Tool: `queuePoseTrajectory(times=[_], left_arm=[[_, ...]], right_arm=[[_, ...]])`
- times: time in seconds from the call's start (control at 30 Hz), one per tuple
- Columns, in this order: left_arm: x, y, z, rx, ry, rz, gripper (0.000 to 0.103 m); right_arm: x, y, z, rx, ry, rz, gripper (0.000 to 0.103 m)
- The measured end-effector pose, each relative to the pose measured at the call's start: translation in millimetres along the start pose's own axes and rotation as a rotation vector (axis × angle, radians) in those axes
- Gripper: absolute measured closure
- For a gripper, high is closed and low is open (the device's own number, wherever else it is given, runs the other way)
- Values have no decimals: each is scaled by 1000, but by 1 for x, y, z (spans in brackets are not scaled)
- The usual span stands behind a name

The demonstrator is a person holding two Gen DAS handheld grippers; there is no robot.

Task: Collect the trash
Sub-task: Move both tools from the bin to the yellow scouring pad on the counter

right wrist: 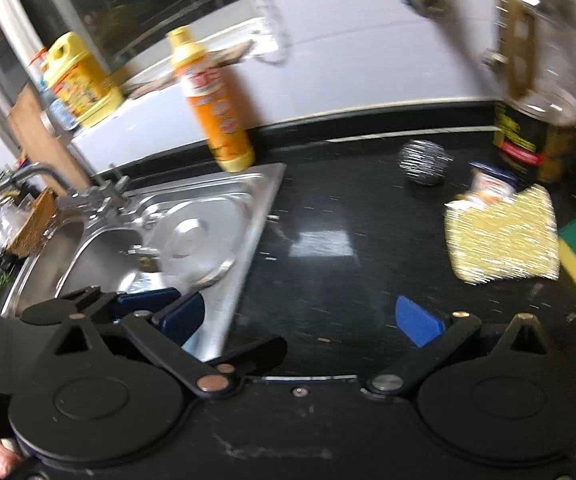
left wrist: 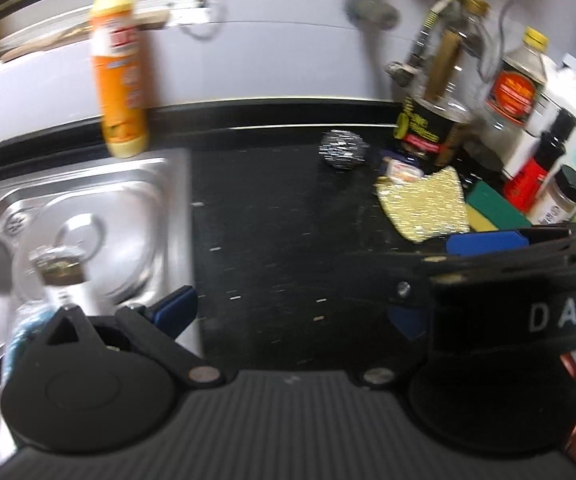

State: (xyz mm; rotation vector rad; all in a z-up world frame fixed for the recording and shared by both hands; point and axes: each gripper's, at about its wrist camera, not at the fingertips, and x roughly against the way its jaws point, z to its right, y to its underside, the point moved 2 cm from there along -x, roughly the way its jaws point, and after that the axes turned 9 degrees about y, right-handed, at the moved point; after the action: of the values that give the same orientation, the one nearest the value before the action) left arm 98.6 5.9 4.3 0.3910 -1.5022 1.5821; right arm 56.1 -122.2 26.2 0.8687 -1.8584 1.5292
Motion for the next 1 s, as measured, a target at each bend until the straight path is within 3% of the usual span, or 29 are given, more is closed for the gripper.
queuePoseTrajectory(times=[0.43, 0.6, 0.77, 1.0], left_arm=[[-67, -23, 87, -71, -21, -61, 0], [-95, -33, 101, -34, -43, -68, 0], [-124, -42, 103, 20, -71, -63, 0], [-152, -45, 98, 65, -85, -59, 0]], right_arm=[[-5, -2, 136, -107, 55, -38, 0], [-13, -12, 178, -134, 96, -18, 0], [-22, -30, 200, -139, 68, 16, 6], [-47, -49, 195, -68, 65, 31, 23]])
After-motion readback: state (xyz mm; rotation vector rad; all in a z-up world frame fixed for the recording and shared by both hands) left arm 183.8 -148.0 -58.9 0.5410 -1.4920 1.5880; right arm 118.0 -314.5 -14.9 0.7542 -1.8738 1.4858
